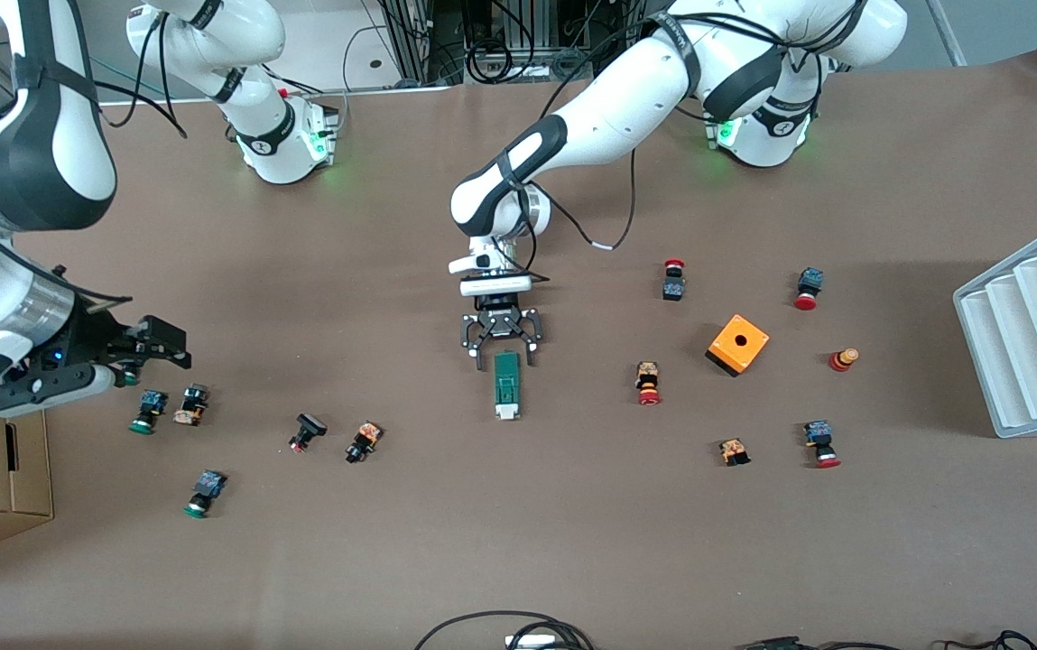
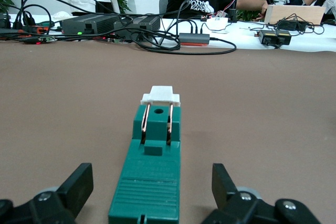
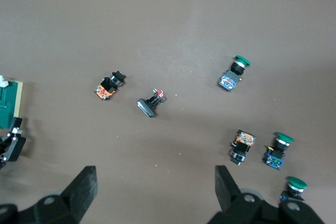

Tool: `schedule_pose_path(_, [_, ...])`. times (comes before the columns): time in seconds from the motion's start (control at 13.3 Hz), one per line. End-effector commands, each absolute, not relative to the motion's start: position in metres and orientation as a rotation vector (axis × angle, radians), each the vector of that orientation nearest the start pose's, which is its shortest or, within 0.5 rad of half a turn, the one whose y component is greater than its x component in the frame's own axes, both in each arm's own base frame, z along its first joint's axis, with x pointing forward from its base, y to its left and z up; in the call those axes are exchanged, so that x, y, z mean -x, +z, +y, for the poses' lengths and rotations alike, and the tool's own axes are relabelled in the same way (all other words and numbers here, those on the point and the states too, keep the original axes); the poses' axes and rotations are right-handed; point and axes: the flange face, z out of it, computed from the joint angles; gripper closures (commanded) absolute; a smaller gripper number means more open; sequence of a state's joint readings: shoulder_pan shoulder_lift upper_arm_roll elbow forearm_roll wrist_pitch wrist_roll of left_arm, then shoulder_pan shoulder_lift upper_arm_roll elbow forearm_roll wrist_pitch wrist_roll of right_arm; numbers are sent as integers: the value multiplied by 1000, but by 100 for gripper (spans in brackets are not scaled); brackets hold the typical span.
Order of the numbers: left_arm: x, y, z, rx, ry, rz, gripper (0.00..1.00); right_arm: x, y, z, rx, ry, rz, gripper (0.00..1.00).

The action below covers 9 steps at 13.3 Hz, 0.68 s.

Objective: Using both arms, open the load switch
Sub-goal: 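Hold the switch with the left gripper while the right gripper reaches in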

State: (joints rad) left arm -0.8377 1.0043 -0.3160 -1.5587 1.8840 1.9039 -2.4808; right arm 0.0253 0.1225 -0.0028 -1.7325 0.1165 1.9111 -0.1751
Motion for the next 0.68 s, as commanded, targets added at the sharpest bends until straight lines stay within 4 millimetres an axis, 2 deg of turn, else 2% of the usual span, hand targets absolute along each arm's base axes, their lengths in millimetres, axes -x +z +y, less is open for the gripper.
schedule_pose_path(0.0, [-364, 75, -579, 2499, -1836, -175, 0, -618, 494, 34, 3015, -83, -54, 0])
schedule_pose_path(0.23, [-364, 75, -579, 2493, -1840, -175, 0, -631, 487, 64, 3008, -64, 108, 0])
schedule_pose_path(0.38, [-360, 76, -582, 2505, -1833, -176, 0, -636, 473, 92, 3003, -22, 229, 0])
schedule_pose_path(0.53, [-358, 76, -583, 2508, -1831, -175, 0, -636, 464, 140, 3000, 5, 321, 0])
schedule_pose_path(0.6, [-358, 75, -583, 2508, -1828, -176, 0, -641, 459, 154, 2990, 14, 408, 0])
